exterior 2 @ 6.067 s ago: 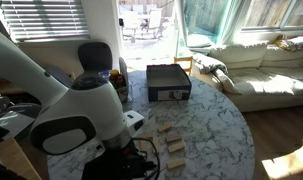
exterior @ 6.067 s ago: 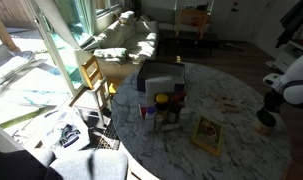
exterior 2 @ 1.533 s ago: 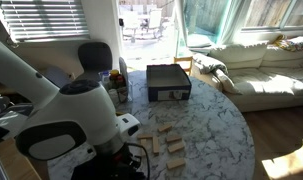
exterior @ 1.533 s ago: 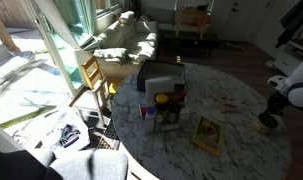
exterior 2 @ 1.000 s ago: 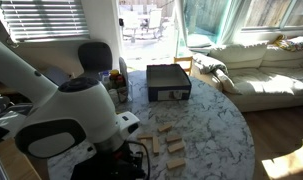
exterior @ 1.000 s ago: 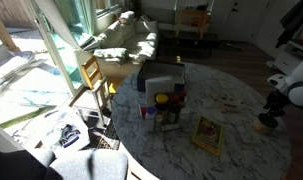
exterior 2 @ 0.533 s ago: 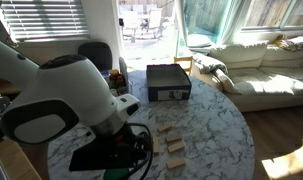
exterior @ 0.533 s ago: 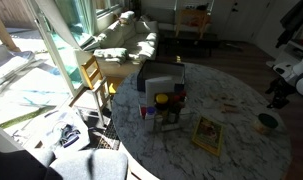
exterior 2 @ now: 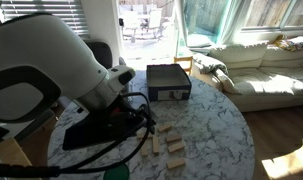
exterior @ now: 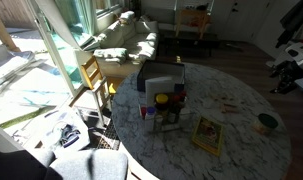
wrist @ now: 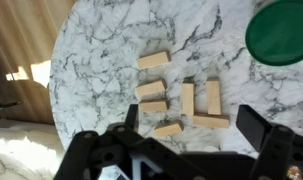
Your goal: Put the green lid on the yellow tin
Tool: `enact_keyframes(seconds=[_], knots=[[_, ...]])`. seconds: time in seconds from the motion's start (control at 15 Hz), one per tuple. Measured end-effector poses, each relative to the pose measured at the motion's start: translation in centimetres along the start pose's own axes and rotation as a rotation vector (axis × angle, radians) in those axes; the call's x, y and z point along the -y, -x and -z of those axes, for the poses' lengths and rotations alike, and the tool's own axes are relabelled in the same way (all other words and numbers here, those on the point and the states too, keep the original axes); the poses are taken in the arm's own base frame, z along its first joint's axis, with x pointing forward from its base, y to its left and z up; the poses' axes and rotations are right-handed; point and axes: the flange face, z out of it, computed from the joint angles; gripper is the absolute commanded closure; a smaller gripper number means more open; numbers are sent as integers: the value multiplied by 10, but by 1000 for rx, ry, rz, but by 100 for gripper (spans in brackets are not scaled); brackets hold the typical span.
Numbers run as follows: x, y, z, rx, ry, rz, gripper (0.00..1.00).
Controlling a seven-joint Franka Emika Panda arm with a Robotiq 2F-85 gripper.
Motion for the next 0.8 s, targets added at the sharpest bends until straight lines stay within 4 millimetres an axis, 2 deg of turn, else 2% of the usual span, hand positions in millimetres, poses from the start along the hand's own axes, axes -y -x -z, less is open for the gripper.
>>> enact_keyframes(seconds=[0.33,0.8], knots=[[-1,5,24,26,-64,-69,0],[-4,20,56,154,-256,-289,0]])
